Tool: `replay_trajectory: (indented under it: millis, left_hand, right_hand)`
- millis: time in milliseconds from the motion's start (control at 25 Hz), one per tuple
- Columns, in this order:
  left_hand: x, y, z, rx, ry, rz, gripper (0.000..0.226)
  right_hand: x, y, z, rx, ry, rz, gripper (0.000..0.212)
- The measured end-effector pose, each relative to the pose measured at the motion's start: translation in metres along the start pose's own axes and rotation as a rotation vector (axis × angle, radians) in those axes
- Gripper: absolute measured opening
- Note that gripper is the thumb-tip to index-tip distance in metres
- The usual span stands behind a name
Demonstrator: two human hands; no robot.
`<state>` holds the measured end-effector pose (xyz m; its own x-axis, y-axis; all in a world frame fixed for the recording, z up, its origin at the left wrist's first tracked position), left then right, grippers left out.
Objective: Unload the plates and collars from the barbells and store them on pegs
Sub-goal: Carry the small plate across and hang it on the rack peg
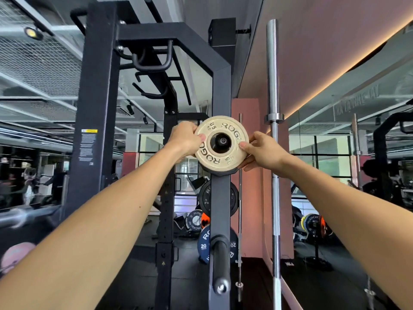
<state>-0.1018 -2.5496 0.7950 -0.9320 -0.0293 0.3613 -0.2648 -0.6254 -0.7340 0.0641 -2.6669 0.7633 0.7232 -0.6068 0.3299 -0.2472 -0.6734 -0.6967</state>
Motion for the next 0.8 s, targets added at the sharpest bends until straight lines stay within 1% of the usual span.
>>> replay_trajectory:
  millis: [160,240,360,480,720,800]
  left_hand:
    - [0.054,0.045,0.006,0.048,-0.075,0.04,0.003]
    - [0.09,0.063,0.002,0.09,-0.102,0.054,0.005]
    - [0.147,0.085,-0.013,0.138,-0.143,0.096,0.012]
    - [0.196,0.099,-0.031,0.166,-0.156,0.125,0.006]
    - [0.323,0.127,-0.083,0.191,-0.274,0.181,0.004]
    - [0.359,0.133,-0.102,0.198,-0.279,0.184,0.002]
  right_hand:
    - [-0.03,0.031,-0.035,0.027,-0.049,-0.045,0.014]
    - [-0.056,0.037,-0.054,0.032,-0.098,-0.091,0.014]
    - [-0.101,0.043,-0.083,0.057,-0.152,-0.17,0.014]
    - [-0.146,0.047,-0.107,0.065,-0.205,-0.22,0.014]
    - [-0.272,0.049,-0.166,0.09,-0.263,-0.328,0.013]
    - [-0.311,0.049,-0.183,0.104,-0.269,-0.357,0.014]
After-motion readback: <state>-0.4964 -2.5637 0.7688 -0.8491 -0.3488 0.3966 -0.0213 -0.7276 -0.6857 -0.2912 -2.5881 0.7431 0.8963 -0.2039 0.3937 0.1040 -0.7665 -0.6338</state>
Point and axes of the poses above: each hand's wrist, its own y-axis away from the middle knuckle, its own x-axis out of the back of the hand, z = x × y, the point moved 5 cm from there along -y, towards the middle knuckle, and after that the axes turned 4 degrees about x, right-handed, at the moved point
